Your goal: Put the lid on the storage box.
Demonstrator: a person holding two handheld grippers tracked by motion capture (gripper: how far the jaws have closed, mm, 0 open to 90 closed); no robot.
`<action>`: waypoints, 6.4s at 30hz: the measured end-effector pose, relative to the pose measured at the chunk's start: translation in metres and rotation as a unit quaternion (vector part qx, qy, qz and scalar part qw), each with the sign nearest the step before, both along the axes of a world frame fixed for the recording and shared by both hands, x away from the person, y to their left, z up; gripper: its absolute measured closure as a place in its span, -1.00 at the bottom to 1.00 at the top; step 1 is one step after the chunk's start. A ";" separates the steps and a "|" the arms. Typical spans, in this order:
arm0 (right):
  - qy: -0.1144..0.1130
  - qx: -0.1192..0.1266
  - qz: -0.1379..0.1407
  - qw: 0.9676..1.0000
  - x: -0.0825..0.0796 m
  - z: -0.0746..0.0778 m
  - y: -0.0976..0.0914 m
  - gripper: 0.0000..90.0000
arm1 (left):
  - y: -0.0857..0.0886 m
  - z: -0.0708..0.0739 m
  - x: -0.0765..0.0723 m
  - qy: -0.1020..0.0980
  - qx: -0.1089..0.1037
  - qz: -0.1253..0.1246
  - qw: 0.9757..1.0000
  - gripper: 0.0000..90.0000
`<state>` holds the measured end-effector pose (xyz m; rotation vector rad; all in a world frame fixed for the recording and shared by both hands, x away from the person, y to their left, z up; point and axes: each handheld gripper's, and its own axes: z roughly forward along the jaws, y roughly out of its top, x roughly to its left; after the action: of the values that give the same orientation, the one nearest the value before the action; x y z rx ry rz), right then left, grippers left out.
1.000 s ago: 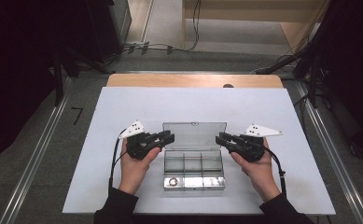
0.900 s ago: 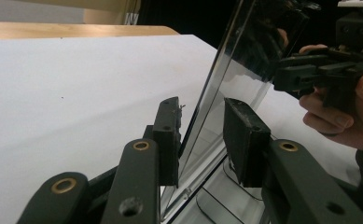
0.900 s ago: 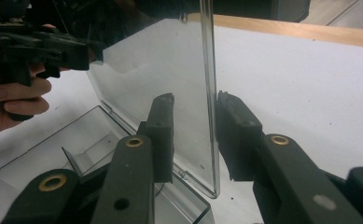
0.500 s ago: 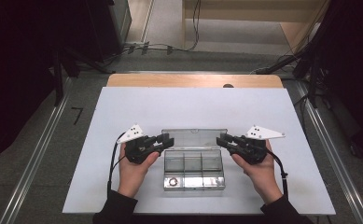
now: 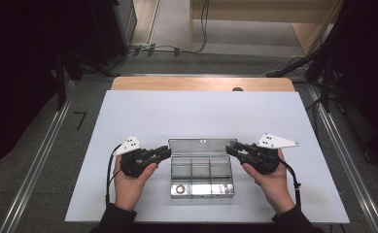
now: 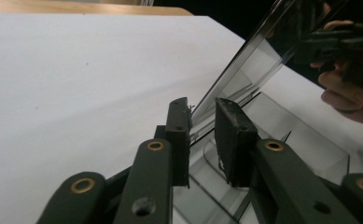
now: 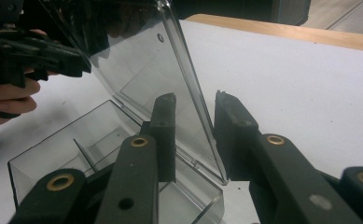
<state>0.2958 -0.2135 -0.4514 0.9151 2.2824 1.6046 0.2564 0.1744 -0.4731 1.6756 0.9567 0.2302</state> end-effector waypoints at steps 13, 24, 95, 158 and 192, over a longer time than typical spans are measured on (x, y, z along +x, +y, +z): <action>-0.003 -0.002 -0.003 1.000 -0.007 -0.001 -0.002 0.49 | -0.003 -0.007 -0.008 0.005 -0.003 -0.029 1.000 1.00; -0.004 -0.004 -0.001 1.000 -0.010 -0.001 -0.006 0.48 | -0.005 -0.008 -0.007 0.003 -0.013 -0.037 0.999 1.00; 0.014 -0.025 0.001 1.000 -0.049 -0.023 -0.018 0.94 | -0.006 -0.014 -0.036 -0.009 -0.026 -0.055 0.998 1.00; 0.041 -0.055 0.056 0.996 -0.076 -0.048 -0.027 0.90 | -0.007 -0.036 -0.068 0.039 0.015 -0.064 0.997 1.00; 0.043 -0.068 0.049 0.996 -0.071 -0.051 -0.030 0.85 | -0.003 -0.037 -0.067 0.029 0.026 -0.067 0.997 0.88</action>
<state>0.2247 -0.2439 -0.5026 0.8682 2.4960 1.4495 0.1893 0.1711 -0.5100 1.7954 0.8833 0.1194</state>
